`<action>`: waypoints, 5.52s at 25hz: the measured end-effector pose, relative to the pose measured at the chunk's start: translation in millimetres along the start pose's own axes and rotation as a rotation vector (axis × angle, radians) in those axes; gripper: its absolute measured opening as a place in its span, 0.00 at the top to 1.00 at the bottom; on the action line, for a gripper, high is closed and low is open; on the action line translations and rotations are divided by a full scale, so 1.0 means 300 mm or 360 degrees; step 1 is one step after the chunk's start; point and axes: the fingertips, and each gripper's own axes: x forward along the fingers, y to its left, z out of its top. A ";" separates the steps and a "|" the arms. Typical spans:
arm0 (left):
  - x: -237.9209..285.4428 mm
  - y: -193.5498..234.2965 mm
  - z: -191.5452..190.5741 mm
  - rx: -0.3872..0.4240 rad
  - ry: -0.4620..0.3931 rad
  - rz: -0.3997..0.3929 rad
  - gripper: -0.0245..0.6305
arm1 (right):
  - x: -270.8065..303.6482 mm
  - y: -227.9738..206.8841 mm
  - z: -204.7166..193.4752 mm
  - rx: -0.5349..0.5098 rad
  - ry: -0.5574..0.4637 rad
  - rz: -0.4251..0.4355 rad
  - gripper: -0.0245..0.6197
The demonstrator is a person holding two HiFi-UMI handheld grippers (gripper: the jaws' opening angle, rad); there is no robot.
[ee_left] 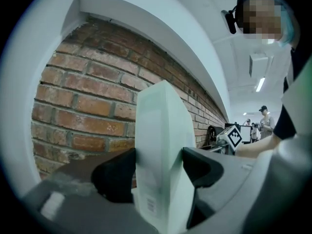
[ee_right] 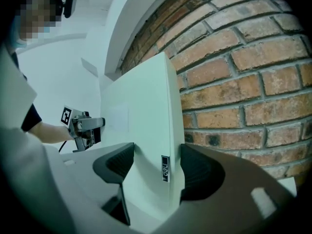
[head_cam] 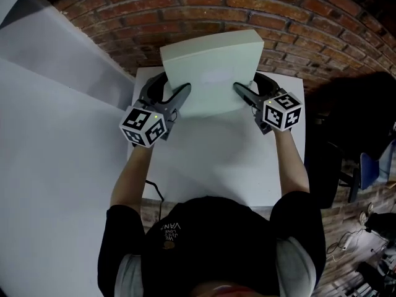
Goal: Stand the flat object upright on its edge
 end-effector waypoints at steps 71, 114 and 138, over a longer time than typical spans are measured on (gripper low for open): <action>0.418 0.197 -0.036 0.0430 -0.0039 -0.0080 0.51 | 0.103 -0.334 0.012 -0.0001 -0.0166 -0.0371 0.57; 0.380 0.217 -0.056 0.0241 -0.0052 0.0057 0.52 | 0.076 -0.342 0.035 -0.0099 -0.0154 -0.0431 0.50; 0.195 0.067 0.004 0.0272 -0.0097 0.0095 0.54 | -0.115 -0.163 0.120 -0.0199 -0.0298 -0.0459 0.76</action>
